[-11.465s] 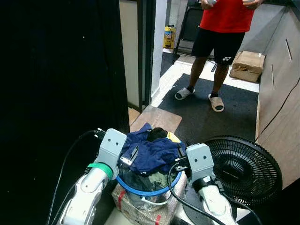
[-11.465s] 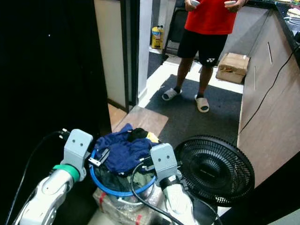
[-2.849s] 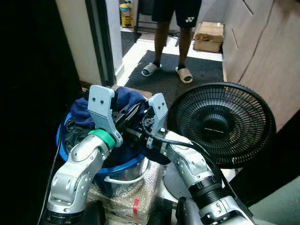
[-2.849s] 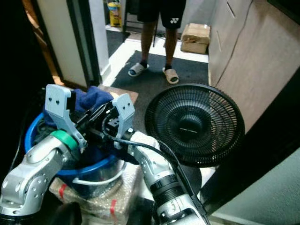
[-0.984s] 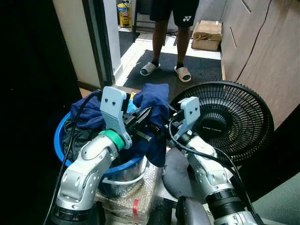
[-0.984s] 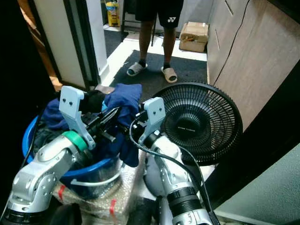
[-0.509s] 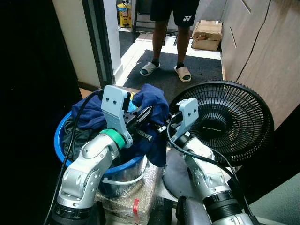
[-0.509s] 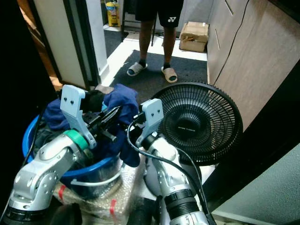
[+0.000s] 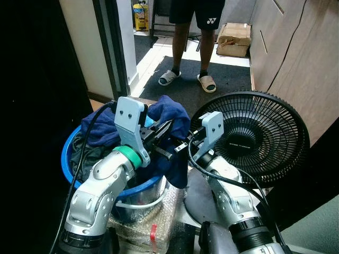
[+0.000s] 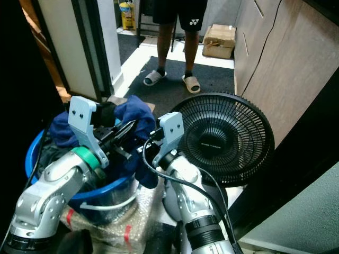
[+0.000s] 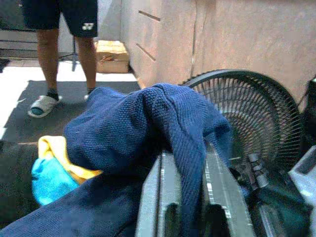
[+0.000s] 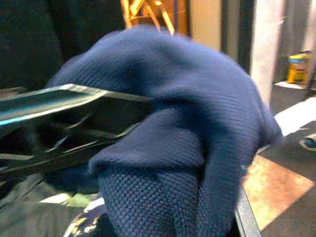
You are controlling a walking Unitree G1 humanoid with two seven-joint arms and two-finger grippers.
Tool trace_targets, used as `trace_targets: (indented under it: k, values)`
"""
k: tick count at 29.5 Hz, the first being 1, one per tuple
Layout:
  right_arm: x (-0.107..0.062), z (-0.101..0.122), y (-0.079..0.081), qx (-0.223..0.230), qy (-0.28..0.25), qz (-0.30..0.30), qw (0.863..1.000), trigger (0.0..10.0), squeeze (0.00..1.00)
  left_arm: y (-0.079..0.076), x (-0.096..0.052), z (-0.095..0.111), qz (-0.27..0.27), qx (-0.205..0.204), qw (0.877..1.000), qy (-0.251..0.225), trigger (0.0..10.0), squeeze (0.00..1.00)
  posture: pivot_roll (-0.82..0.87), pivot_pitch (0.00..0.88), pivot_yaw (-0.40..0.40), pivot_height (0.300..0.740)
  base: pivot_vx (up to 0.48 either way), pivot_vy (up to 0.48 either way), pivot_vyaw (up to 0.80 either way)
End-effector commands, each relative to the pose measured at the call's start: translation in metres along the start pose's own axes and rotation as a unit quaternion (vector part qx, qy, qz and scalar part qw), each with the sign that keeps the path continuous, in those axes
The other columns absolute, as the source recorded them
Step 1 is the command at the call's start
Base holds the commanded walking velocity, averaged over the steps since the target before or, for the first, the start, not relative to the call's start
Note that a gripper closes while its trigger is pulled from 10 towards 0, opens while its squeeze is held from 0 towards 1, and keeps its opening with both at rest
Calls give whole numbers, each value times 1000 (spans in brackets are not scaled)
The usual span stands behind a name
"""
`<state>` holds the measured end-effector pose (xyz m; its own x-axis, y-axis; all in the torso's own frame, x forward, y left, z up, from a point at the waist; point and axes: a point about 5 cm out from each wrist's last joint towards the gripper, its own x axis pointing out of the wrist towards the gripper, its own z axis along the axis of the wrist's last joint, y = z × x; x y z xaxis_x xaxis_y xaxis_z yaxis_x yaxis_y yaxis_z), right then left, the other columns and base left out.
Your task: Clothes washing
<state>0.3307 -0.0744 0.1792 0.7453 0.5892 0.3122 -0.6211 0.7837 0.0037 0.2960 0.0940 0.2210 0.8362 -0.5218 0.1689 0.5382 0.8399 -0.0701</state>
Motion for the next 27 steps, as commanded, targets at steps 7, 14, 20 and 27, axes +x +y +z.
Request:
trace_targets:
  k: [7, 14, 20, 27]
  values:
    - [-8, 14, -15, -18, -25, -43, 999, 10000, 0, 11, -6, -11, 23, -5, 999, 24, 10000, 1000, 78, 24, 40, 534, 0, 0, 0]
    - [-19, 25, -28, -31, -39, -84, 995, 10000, 0, 15, -8, -2, 31, -1, 999, 7, 10000, 1000, 86, 28, 36, 534, 0, 0, 0]
    - [-59, 51, -61, -60, -81, -239, 966, 10000, 0, 29, -4, 38, 74, 27, 995, -54, 10000, 1000, 82, 28, 39, 534, 0, 0, 0]
    - [-76, 37, -39, -62, -57, -241, 967, 10000, 0, 31, -2, 37, 83, 62, 994, -40, 10000, 0, 60, 21, 60, 534, 0, 0, 0]
